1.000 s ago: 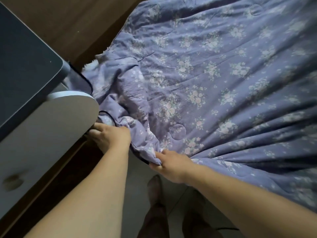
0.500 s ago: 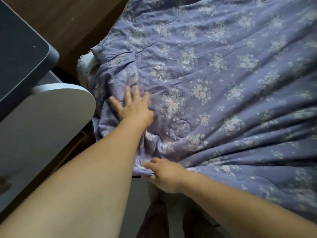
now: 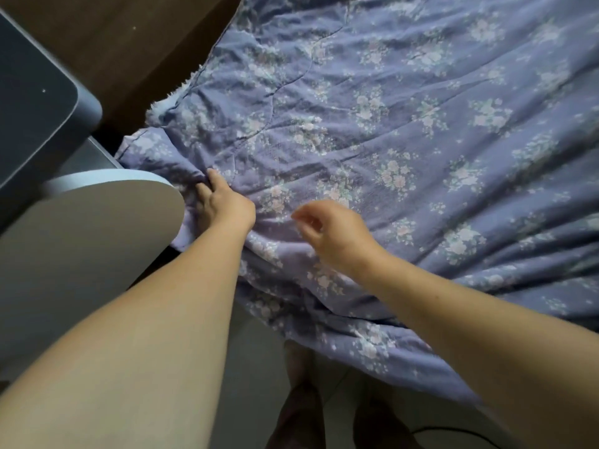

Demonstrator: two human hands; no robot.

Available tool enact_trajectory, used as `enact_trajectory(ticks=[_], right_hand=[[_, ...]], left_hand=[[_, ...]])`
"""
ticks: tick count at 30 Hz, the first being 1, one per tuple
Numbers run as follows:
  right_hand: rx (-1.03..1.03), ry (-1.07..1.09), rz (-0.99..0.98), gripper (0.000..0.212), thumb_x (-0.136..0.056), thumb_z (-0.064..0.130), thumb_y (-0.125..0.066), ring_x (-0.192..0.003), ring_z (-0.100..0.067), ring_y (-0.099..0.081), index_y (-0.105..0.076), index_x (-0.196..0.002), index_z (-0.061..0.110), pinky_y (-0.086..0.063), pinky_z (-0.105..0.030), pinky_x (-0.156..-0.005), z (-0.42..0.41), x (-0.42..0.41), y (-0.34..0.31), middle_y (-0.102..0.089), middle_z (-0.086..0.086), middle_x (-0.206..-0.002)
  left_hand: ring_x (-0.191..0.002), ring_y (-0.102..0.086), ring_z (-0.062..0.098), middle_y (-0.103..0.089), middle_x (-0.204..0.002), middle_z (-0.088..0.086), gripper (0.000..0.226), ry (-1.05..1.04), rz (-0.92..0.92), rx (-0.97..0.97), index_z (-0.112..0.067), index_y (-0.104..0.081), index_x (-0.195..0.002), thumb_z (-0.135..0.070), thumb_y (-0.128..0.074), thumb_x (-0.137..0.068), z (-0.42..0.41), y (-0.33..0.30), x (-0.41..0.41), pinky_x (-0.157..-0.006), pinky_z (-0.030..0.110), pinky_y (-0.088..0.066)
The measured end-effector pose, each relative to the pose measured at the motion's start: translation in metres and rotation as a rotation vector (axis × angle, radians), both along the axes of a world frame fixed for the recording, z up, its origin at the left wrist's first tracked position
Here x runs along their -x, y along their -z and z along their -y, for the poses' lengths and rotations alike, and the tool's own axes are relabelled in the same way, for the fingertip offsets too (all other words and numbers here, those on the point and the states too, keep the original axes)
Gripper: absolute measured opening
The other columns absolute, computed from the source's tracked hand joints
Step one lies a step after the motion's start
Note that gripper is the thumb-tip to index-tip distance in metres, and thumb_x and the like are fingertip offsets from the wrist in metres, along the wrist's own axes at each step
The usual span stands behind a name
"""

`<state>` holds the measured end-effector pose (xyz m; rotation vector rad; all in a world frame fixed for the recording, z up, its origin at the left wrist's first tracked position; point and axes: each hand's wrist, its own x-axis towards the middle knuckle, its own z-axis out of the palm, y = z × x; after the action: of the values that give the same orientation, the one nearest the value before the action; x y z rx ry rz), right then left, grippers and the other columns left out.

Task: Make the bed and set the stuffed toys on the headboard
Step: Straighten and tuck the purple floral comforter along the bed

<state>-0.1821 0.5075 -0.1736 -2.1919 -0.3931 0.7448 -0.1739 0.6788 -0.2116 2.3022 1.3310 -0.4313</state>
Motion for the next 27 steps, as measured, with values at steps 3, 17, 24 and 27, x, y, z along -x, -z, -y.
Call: enact_trajectory(ticks=[3,17,24,27], right_hand=[[0.069,0.057,0.067,0.029,-0.096,0.022,-0.049,-0.106,-0.018,-0.056,-0.057,-0.124,0.019,-0.048,-0.037,-0.093,0.006,-0.016,0.007,-0.056,-0.001,-0.122],[0.073,-0.033,-0.200,0.033,-0.092,0.023,-0.058,-0.117,-0.013,-0.053,-0.060,-0.125,0.020,-0.039,-0.025,-0.102,0.049,-0.030,0.030,-0.055,0.004,-0.131],[-0.116,0.595,0.114,0.028,-0.088,0.000,-0.053,-0.083,-0.013,-0.059,-0.066,-0.105,0.018,-0.047,-0.024,-0.078,0.122,-0.009,0.024,-0.063,0.003,-0.095],[0.078,0.600,0.339,0.032,-0.078,0.002,-0.047,-0.088,-0.019,-0.056,-0.067,-0.103,0.007,-0.040,-0.018,-0.083,0.187,0.011,0.017,-0.059,-0.006,-0.095]], left_hand=[[-0.142,-0.020,0.032,-0.002,-0.160,0.004,0.065,-0.074,0.067,0.094,-0.021,0.004,-0.151,-0.012,-0.032,-0.097,-0.006,0.006,-0.008,-0.112,0.041,-0.022],[-0.144,-0.004,0.036,0.009,-0.158,0.012,0.065,-0.285,0.216,0.110,-0.042,-0.007,-0.148,-0.054,-0.038,-0.093,-0.009,0.028,-0.038,-0.116,0.045,-0.005],[-0.146,0.002,0.033,0.009,-0.158,0.014,0.069,-0.097,0.207,-0.076,-0.026,-0.009,-0.151,-0.044,-0.042,-0.094,0.056,0.004,-0.027,-0.115,0.051,0.001],[-0.147,0.006,0.025,0.005,-0.159,0.007,0.062,0.477,0.301,-0.037,-0.032,-0.020,-0.149,-0.044,-0.044,-0.093,0.131,-0.005,-0.002,-0.115,0.051,0.006]])
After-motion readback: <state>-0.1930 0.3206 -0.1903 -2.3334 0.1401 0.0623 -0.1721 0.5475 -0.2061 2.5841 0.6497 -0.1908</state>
